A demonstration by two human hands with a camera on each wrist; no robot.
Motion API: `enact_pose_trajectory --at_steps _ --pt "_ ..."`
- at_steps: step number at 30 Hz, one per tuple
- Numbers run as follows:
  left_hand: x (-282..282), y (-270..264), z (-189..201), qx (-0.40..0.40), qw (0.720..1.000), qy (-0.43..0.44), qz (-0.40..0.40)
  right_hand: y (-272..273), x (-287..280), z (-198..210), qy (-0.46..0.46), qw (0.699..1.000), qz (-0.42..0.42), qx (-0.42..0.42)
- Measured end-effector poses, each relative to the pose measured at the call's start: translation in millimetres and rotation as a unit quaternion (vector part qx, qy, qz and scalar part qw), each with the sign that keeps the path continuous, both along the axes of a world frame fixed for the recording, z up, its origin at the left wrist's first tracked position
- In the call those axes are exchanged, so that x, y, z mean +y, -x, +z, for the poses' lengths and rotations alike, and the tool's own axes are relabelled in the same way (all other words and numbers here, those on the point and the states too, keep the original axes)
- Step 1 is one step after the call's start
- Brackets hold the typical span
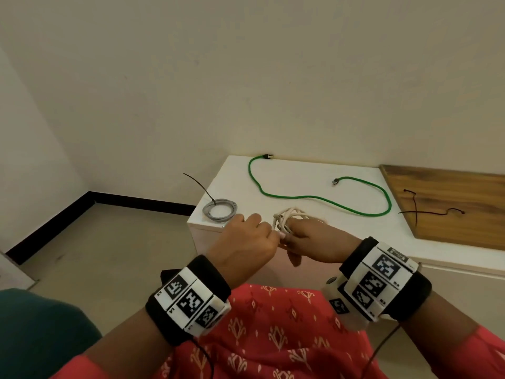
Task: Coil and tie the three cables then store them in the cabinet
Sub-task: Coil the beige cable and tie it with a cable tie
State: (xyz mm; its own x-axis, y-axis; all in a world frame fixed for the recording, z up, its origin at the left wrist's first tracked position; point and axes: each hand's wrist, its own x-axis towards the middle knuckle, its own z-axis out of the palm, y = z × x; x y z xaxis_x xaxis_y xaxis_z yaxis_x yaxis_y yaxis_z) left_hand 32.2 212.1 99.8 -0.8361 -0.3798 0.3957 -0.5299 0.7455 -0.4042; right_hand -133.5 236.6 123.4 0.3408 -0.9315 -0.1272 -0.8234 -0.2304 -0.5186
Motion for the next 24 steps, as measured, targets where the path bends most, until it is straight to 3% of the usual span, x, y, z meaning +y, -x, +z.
enact_pose_trajectory --at_steps 3,6,8,10,12,15,17,22,24 --pt "-12.3 -4.3 -1.9 0.076 0.997 0.020 -0.024 7.1 -2.0 -1.4 -0.099 0.992 0.037 -0.070" --pt "-16.5 -1.5 0.4 0.165 0.975 -0.143 -0.040 12.1 -3.6 -5.7 -0.137 0.978 0.016 -0.157" --pt "-16.5 -0.2 -1.0 0.226 0.928 -0.289 -0.063 15.0 -3.8 -8.3 -0.142 0.970 -0.005 -0.195" --pt "-19.5 0.5 -3.2 0.278 0.856 -0.426 -0.087 16.6 -3.4 -8.8 -0.165 0.955 -0.010 -0.245" --pt "-19.7 3.5 -2.8 0.314 0.793 -0.509 -0.114 17.7 -3.7 -9.1 -0.204 0.924 -0.002 -0.323" --pt "-13.8 12.0 -4.6 0.381 0.733 -0.547 -0.135 16.3 -2.2 -6.7 -0.250 0.862 0.014 -0.441" --pt "-8.8 21.4 -6.7 0.441 0.707 -0.542 -0.111 13.4 -1.5 -4.1 -0.251 0.829 0.006 -0.500" --pt "-3.7 38.2 -7.6 0.535 0.699 -0.474 -0.025 -1.5 -1.7 -3.2 -0.162 0.807 -0.102 -0.559" --pt "-2.6 43.2 -5.2 0.556 0.689 -0.465 0.003 -7.1 -1.5 -5.2 -0.089 0.816 -0.151 -0.551"
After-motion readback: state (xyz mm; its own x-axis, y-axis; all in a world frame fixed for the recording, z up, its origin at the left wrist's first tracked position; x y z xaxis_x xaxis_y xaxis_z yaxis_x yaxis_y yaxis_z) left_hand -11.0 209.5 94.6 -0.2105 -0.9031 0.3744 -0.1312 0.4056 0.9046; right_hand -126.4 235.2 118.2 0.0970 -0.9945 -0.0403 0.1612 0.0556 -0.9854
